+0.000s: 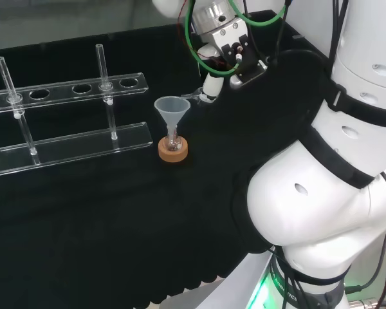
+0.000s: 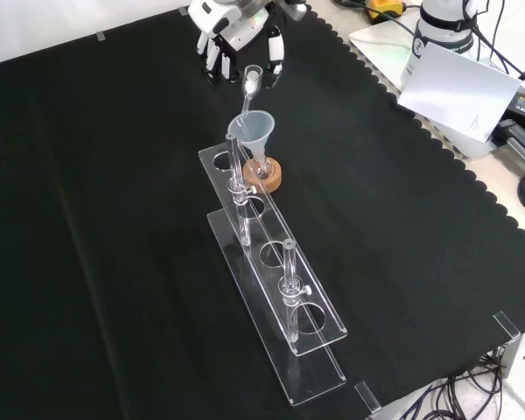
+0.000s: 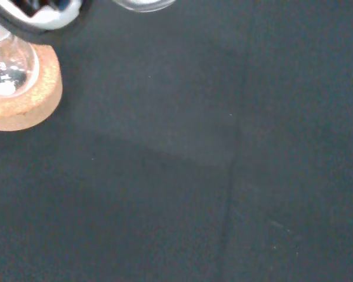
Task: Pour all the NaCl from the weighing funnel into the round-bottom flask.
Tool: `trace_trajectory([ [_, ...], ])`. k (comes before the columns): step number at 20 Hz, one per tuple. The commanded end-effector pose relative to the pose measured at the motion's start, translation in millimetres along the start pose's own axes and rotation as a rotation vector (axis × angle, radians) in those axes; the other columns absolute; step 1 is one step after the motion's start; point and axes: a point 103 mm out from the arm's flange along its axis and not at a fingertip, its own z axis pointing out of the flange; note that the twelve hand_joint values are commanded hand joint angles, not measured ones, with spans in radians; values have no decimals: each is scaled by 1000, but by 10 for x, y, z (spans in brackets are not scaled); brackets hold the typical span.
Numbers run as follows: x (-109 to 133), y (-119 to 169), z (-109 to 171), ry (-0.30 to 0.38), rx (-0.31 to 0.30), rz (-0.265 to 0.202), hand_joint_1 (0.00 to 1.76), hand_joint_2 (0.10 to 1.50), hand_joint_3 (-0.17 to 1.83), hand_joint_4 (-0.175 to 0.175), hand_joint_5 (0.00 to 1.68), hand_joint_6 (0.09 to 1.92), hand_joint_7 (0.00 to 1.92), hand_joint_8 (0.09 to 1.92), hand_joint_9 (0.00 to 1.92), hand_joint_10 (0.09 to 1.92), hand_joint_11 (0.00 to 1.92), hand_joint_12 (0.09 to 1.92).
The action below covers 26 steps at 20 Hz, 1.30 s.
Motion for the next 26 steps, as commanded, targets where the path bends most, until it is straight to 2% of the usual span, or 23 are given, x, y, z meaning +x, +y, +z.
trace_trajectory([
  [1,12,-3,-53,-45,23,-1,1109,650,701,175,1237,758,612,602,903,425,619,1234],
  [6,29,-40,-100,-78,33,1,1109,650,701,175,1237,759,607,602,902,425,617,1234],
  [14,13,-67,-128,-89,43,5,1108,650,701,175,1236,761,605,603,902,424,615,1234],
  [19,-44,-46,-53,-49,48,-3,1108,651,701,175,1235,762,604,603,902,424,614,1234],
  [20,-75,-39,-31,-2,44,-11,1108,651,701,175,1235,762,604,603,902,424,614,1234],
  [21,-90,-38,-21,13,40,-15,1108,651,701,175,1235,762,604,603,902,424,614,1234],
  [26,-122,-26,-4,49,34,-42,1108,651,701,175,1234,763,603,604,901,424,613,1234],
])
